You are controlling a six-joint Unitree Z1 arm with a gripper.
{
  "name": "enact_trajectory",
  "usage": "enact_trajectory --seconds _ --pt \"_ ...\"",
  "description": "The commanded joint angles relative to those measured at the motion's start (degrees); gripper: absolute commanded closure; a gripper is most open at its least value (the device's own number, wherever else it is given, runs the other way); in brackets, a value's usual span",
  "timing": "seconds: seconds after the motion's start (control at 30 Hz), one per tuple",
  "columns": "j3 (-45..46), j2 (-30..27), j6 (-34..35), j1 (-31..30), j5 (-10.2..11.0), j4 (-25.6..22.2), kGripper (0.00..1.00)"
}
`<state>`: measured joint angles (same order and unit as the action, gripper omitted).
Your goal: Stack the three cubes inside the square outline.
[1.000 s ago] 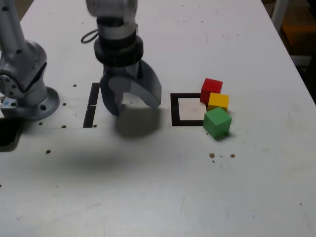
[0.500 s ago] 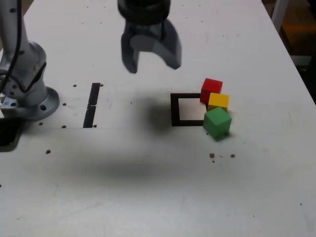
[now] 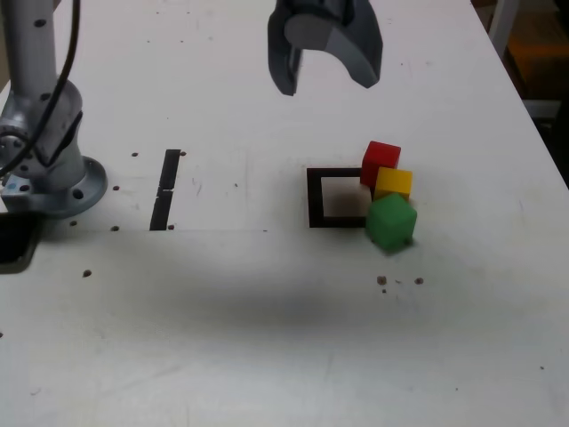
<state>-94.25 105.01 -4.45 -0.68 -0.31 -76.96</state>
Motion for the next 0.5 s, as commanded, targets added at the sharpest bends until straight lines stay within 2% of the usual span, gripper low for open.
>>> enact_trajectory --seconds 0.0,0.47 --pt "-1.83 1.12 -1.15 0.06 -0.02 -0.76 0.21" --pt "-6.16 9.24 -6.44 1.24 -0.55 -2.31 0.21"
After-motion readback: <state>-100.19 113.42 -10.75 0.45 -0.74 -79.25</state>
